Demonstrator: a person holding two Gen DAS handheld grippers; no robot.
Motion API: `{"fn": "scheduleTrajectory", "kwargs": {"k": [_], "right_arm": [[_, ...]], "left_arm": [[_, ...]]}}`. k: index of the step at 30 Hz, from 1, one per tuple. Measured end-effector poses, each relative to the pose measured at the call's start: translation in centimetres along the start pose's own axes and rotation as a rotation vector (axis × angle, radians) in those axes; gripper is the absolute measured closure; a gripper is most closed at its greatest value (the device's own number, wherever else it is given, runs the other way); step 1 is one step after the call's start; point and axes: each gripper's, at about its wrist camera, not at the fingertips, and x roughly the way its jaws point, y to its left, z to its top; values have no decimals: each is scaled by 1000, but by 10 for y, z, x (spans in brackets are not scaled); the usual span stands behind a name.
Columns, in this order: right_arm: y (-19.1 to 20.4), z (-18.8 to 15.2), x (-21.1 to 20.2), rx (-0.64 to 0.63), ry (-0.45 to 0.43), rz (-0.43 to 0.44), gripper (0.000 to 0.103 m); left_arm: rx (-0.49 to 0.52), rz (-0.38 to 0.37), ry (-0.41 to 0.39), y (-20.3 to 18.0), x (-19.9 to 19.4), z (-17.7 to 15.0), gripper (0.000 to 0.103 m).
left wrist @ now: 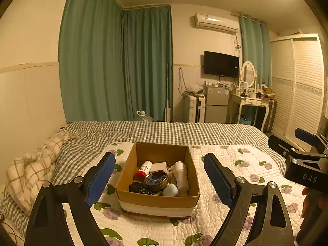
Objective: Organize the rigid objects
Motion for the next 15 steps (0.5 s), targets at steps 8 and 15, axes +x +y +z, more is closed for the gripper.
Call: {"fn": "scheduleTrajectory", "kwargs": {"k": [8,15], "right_arm": [[1,0,0,2,4,6,0],[2,-2,1,3,6,8,0]], "left_arm": [[-12,5,17,1,4,-2,12],[-13,7,28,1,6,-3,12]]}}
